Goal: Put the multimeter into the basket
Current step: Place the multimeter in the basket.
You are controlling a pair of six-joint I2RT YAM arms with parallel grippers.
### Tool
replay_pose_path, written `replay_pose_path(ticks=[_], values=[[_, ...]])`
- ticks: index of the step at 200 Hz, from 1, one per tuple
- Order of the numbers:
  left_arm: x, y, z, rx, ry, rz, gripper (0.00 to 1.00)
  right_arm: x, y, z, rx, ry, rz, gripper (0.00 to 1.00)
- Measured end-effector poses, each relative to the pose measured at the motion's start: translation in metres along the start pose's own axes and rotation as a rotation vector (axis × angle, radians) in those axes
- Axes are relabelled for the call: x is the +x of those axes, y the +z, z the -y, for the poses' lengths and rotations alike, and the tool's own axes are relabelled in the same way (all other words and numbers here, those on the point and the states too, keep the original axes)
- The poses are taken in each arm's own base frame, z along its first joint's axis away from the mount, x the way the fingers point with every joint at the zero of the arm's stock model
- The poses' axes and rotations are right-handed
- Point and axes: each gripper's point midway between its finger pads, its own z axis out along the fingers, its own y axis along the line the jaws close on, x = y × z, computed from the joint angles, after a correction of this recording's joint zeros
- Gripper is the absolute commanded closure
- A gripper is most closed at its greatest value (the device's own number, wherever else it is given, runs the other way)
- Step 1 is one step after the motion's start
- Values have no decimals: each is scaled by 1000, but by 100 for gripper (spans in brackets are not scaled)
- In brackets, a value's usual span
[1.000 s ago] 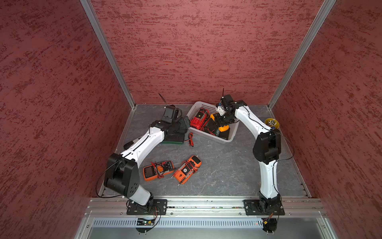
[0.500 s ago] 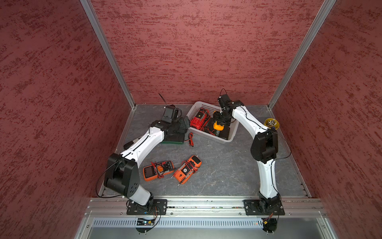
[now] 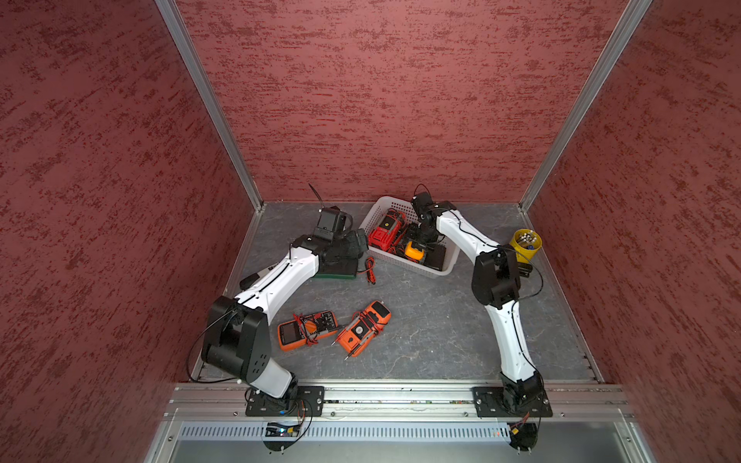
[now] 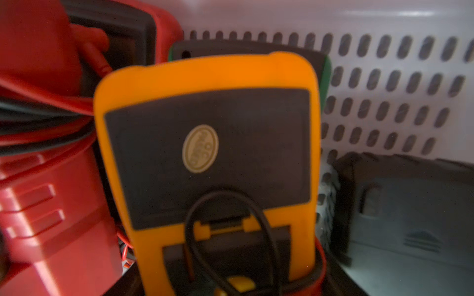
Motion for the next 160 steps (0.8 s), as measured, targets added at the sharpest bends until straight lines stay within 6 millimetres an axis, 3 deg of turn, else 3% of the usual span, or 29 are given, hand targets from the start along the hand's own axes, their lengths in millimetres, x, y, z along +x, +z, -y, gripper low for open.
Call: replay_pose_path(ticks=[18,26,31,107,160], values=[[0,0,0,-1,0,0,0,0,1,-5,-21,23,-4,15],[0,0,0,-1,0,0,0,0,1,-7,-32,28,-2,3],[0,0,0,-1,0,0,0,0,1,-9,-38,35,-3,1],[0,0,0,-1,7,0,0,2,-2,-19,-73,37,-3,4],[0,0,0,-1,7,0,0,13,-36,-25,-147,28,13,11]])
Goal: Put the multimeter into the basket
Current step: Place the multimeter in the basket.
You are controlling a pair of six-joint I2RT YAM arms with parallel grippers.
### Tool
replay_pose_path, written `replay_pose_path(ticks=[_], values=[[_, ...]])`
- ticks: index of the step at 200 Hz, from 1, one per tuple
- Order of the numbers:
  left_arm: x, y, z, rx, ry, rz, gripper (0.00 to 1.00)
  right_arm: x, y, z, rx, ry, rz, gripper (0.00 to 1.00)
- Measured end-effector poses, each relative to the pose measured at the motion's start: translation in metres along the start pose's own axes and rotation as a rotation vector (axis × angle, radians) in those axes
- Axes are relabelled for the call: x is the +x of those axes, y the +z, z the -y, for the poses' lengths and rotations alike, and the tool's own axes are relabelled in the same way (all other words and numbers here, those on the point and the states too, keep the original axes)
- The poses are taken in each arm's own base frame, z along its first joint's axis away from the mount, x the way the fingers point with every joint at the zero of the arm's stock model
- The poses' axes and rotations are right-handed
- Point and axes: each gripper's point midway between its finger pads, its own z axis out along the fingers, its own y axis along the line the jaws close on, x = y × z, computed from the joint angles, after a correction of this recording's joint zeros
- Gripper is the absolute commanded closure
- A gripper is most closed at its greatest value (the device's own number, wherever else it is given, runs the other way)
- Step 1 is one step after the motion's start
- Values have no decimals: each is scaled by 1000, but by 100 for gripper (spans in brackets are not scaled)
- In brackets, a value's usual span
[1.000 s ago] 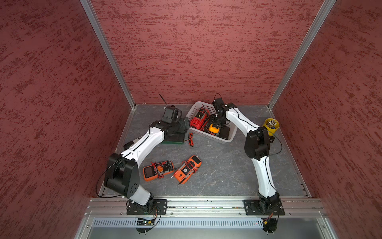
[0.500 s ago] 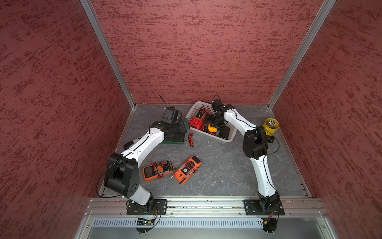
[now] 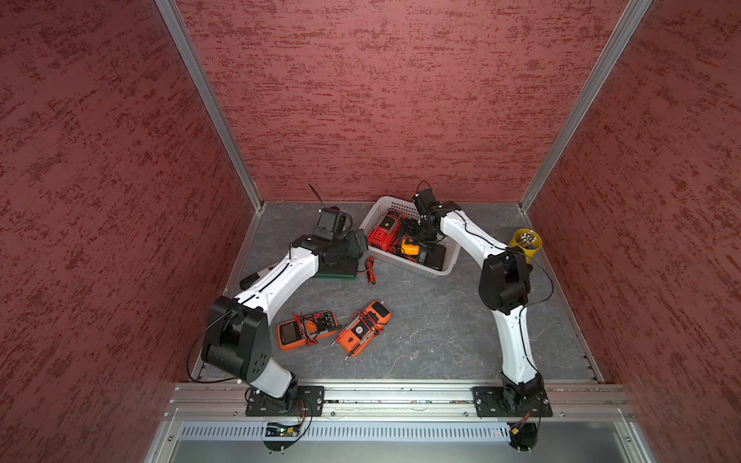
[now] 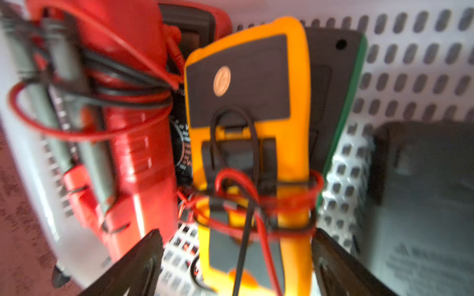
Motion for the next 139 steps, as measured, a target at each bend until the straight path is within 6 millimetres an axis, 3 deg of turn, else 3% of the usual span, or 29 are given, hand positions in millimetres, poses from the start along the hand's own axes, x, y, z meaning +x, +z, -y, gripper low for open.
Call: replay_pose_path(ticks=[24,58,88,139], values=[[0,0,0,0,0,0,0,11,-8,-3,-36,1,-7,14],[0,1,0,-1,0,-2,0,22,3,-2,-58,11,-36,16],[0,1,-1,-4,0,0,0,21,6,-8,-82,6,-37,26],[6,1,-6,-24,13,-20,0,20,10,-25,-115,-25,-37,27]])
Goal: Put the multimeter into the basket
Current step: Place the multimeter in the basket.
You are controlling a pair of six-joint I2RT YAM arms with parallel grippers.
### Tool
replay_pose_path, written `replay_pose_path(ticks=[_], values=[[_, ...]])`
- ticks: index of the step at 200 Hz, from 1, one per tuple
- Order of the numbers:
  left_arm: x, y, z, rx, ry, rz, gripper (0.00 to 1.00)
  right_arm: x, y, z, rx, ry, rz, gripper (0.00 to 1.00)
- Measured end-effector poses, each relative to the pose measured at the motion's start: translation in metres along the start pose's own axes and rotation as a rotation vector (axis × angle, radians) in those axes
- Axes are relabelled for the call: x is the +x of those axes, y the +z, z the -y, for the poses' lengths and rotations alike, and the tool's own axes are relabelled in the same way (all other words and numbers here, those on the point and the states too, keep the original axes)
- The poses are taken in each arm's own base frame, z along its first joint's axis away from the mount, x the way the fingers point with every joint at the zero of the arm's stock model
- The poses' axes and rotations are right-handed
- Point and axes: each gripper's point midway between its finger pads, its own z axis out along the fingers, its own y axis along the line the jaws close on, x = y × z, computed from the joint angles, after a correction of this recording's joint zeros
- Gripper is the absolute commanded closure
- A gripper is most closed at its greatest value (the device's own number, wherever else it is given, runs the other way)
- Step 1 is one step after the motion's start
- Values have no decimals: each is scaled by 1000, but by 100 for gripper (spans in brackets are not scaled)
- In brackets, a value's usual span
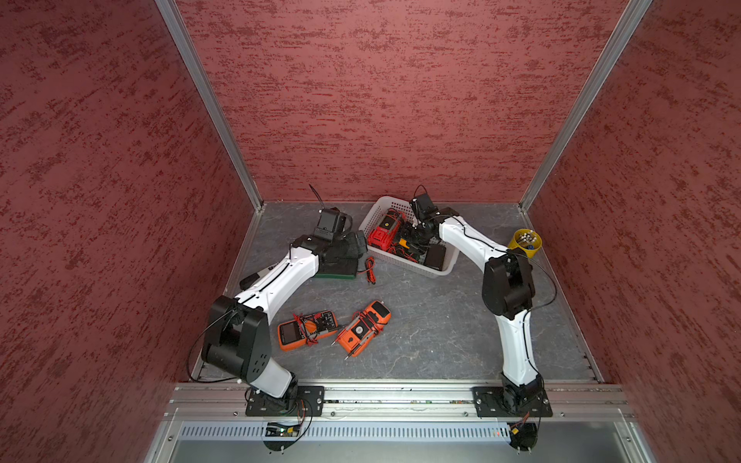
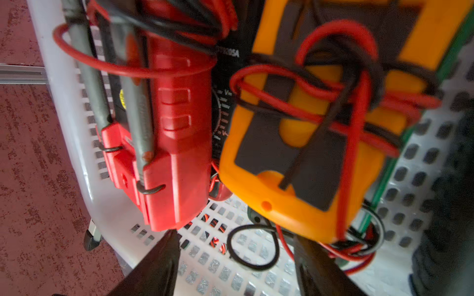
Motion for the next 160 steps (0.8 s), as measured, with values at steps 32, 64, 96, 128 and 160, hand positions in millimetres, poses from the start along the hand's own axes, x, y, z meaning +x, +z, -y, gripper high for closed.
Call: replay_pose_path(ticks=[32,64,96,128,160], values=[[13,-5,-4,-6,34,-36,0,1,1,1,4,-15,-5,20],[33,-18,1,20,86,-105,0,4,-2,3,14,-42,-14,15],[71,-35,20,64,180,-219,0,10,-29,-1,10,-90,-1,9],[125,-51,34,76,309,-384,0,12,-85,-10,-3,-146,86,3],[176,-62,30,37,432,-521,0,12,-136,7,36,-158,205,1]])
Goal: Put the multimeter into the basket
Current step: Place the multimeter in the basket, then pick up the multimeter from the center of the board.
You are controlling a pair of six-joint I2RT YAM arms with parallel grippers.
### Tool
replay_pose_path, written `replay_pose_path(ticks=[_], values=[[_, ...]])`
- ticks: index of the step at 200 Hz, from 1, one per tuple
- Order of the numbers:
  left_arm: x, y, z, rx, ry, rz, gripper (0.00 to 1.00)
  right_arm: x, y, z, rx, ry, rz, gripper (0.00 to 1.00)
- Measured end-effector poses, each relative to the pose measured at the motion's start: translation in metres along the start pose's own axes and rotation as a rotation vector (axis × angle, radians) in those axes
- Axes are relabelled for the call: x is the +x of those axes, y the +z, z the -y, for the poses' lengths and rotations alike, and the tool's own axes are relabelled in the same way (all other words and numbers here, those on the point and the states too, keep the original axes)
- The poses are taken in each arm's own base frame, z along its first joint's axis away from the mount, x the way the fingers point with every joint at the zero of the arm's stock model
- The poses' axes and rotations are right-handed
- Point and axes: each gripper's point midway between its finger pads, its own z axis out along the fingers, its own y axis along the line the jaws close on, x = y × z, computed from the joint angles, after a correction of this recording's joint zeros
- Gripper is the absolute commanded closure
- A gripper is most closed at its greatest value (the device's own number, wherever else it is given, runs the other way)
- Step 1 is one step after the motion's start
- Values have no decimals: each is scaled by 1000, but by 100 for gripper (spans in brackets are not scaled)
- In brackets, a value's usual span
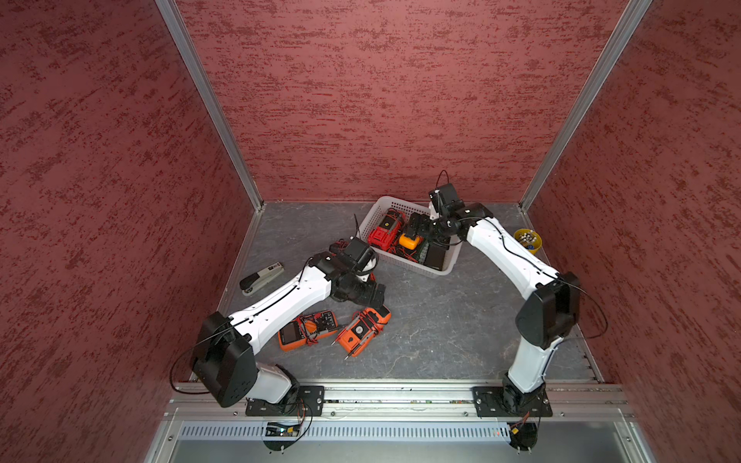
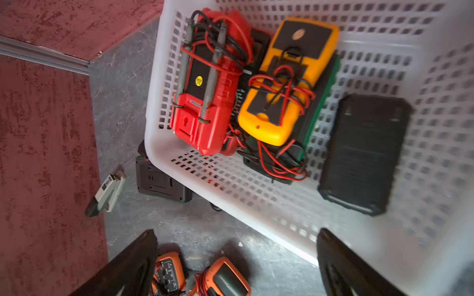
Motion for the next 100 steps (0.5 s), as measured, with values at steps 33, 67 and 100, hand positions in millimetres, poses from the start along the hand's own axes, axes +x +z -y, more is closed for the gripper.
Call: replay_pose_path(ticks=[33,67,100], values=[[27,12,-2,-50,36,-91,0,-8,-32,41,79,38,107,1],[42,29,-9,-71,31,-152,0,-21,-62,63,112,62,229,1],[58,46,-12,-77,33,-208,0,-23,-77,67,109,64,291,1]])
